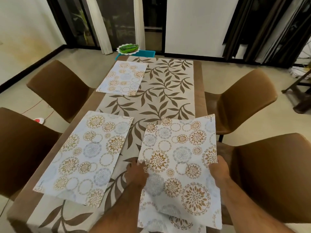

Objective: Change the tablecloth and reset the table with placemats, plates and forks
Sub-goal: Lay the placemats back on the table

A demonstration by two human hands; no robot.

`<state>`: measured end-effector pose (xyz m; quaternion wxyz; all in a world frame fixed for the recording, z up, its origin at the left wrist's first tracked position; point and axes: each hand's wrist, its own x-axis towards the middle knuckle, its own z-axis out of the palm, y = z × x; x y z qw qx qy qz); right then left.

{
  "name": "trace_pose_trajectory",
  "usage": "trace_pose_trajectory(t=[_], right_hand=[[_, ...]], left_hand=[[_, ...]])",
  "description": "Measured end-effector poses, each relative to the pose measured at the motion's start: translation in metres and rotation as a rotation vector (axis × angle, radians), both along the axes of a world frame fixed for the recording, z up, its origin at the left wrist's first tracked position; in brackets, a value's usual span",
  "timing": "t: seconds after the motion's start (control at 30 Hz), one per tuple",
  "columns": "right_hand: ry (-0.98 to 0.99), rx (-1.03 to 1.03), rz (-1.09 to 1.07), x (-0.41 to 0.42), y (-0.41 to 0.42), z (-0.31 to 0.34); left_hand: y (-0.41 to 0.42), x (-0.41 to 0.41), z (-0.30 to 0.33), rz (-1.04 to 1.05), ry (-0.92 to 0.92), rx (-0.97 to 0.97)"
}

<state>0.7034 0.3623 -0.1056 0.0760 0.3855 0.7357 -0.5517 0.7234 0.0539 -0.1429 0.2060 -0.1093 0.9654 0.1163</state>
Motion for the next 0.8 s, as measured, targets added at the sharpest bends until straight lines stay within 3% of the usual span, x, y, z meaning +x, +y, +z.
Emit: trace_pose_trajectory(t=[0.37,0.8], right_hand=[[0.055,0.070,0.065,-0.012,0.002,0.009],[0.070,0.056,0.108,-0.035,0.001,0.002]], left_hand=[[0.013,0.011,-0.012,-0.067,-0.021,-0.122],[0.050,-0.018,-0.010,0.228,-0.147,0.003]])
